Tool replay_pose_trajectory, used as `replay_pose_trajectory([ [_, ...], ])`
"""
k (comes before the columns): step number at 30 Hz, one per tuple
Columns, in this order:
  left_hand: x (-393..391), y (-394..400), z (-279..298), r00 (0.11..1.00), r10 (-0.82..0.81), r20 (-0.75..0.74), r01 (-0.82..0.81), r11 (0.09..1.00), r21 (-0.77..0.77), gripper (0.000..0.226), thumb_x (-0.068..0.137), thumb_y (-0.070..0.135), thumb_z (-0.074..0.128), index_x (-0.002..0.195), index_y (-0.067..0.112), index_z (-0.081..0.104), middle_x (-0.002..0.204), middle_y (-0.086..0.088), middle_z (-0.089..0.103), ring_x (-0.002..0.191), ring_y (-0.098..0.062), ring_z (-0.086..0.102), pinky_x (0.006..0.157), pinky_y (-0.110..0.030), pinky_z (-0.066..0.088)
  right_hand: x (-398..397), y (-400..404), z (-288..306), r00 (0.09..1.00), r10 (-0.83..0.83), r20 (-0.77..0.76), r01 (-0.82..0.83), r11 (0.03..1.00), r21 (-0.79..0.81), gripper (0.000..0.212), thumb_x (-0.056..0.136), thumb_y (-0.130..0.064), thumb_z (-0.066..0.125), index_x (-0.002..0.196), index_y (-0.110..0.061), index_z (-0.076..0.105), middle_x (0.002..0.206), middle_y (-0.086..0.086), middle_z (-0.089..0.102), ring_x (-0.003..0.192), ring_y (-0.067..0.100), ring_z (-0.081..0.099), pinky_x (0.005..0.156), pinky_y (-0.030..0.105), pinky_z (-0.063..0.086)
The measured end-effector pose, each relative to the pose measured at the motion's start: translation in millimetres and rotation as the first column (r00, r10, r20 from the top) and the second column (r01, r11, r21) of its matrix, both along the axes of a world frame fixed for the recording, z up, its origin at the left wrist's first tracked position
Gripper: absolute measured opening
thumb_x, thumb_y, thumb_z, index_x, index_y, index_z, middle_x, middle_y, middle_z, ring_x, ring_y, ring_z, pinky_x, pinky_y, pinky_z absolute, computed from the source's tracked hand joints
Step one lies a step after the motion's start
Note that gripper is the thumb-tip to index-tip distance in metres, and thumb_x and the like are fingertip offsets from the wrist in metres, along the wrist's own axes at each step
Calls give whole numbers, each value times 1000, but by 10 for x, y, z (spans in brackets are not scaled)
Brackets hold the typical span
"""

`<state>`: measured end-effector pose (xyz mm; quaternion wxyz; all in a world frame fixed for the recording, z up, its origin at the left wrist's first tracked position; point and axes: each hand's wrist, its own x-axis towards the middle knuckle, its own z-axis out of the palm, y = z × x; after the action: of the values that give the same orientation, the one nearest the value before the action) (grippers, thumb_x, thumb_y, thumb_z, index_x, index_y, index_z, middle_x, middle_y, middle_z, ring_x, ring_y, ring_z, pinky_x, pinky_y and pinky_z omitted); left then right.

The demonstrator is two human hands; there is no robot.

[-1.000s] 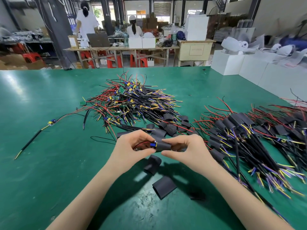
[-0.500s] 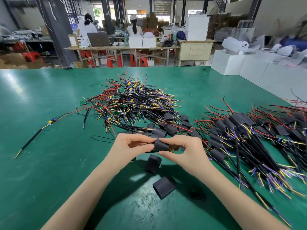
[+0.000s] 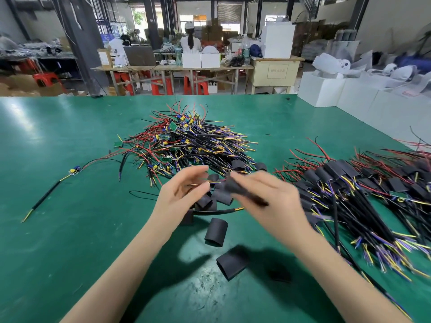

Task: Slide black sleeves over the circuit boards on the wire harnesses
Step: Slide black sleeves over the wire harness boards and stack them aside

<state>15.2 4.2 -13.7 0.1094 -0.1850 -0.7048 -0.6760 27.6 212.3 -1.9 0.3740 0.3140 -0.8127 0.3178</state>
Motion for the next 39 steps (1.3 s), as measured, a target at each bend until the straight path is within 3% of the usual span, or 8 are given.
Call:
replay_pose_trajectory([
  [4, -32, -80, 15, 994, 111, 9, -111, 994, 2, 26, 90, -1, 60, 114, 5, 64, 115, -9, 68, 99, -7, 62, 86, -13, 45, -150, 513, 164, 888, -414, -202, 403, 910, -96, 33, 86, -11, 71, 118, -4, 67, 95, 12, 67, 82, 20, 60, 77, 28, 48],
  [8, -46, -84, -14, 992, 123, 39, -122, 992, -15, 21, 89, -2, 62, 108, 5, 67, 108, -4, 71, 94, -6, 63, 86, -15, 47, -232, 1144, 143, 619, -781, 83, 785, 618, -41, 35, 84, -19, 69, 112, 0, 68, 91, 25, 67, 82, 42, 59, 74, 45, 49],
  [15, -27, -29, -39, 997, 66, 45, -61, 993, -97, 17, 88, -5, 62, 101, 5, 69, 101, -7, 72, 86, -7, 62, 77, -13, 48, -246, 1168, 69, 439, -873, 212, 879, 466, 100, 50, 83, -32, 68, 120, 0, 60, 113, 27, 59, 102, 46, 48, 85, 51, 39],
  [18, -71, -75, -60, 995, 92, 32, -87, 987, -136, 19, 88, -4, 62, 99, 9, 70, 99, -3, 72, 85, -8, 62, 76, -14, 49, -175, 1026, 168, 750, -647, 138, 659, 748, -72, 43, 78, -28, 77, 116, -10, 66, 104, 11, 64, 91, 32, 54, 81, 37, 40],
  [20, -134, -119, -85, 988, 153, 17, -148, 977, -156, 22, 88, -5, 63, 97, 15, 70, 98, 2, 72, 84, -7, 63, 75, -15, 49, -83, 894, 264, 905, -168, 392, 241, 959, -146, 33, 68, -33, 83, 97, -20, 73, 84, -4, 67, 71, 15, 56, 70, 27, 43],
  [22, -218, -182, -134, 967, 255, 12, -249, 953, -174, 24, 88, -6, 63, 96, 16, 70, 98, 2, 72, 86, -9, 64, 77, -12, 49, 22, 725, 280, 697, 199, 688, -157, 980, -125, 38, 60, -33, 87, 94, -29, 73, 87, -4, 68, 68, 7, 55, 63, 21, 42],
  [26, -435, -352, -219, 882, 471, -4, -447, 834, -323, 23, 85, -4, 64, 103, 9, 70, 106, -3, 70, 88, -17, 62, 78, -16, 46, 102, 385, 98, 520, 131, 844, -585, 774, 241, 60, 60, -35, 90, 113, -33, 62, 104, -16, 58, 80, 7, 55, 64, 7, 36],
  [39, -1413, -330, -68, 949, 219, -225, -294, 363, -884, 47, 96, 8, 53, 141, 10, 43, 144, -11, 46, 136, -27, 36, 107, -40, 35, 85, 84, -123, 733, 57, 677, -366, 873, 323, 30, 68, -40, 81, 95, -31, 68, 93, -12, 54, 80, -2, 45, 73, 21, 41],
])
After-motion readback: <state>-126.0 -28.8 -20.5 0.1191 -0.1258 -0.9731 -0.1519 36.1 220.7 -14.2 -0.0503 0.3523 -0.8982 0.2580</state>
